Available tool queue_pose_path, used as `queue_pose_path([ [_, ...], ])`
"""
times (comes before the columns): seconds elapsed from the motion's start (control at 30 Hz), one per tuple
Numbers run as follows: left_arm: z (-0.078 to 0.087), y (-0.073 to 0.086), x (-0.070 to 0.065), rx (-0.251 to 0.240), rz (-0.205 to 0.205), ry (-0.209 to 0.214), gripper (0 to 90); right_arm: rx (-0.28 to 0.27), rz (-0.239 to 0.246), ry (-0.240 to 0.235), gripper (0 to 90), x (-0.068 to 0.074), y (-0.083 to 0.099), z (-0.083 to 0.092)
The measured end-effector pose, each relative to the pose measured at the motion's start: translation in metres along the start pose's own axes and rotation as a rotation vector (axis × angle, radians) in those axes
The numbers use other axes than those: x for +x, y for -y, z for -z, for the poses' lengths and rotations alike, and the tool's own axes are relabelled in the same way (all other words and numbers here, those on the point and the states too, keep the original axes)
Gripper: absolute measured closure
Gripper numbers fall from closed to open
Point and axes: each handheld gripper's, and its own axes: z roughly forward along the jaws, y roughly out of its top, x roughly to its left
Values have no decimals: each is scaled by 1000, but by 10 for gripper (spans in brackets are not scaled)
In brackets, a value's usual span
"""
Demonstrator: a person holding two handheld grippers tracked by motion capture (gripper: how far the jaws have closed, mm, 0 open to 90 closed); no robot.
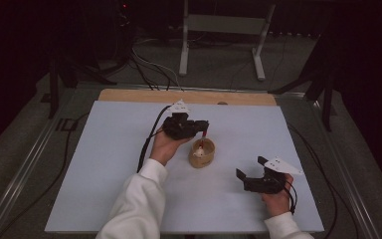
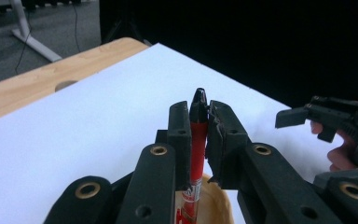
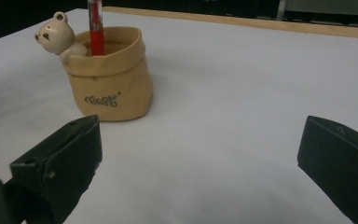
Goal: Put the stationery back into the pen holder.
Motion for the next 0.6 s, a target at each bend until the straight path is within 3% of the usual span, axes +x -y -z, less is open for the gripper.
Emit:
queue_pose_path([
  [0.3,-11,11,0,40,13,6,806,0,0,1,0,0,0,0],
  [0.53,-15,13,-2,32,18,8,795,1,0,1,0,0,0,0],
  [0.6,-16,13,-3,39,16,0,663,1,1,1,0,0,0,0],
])
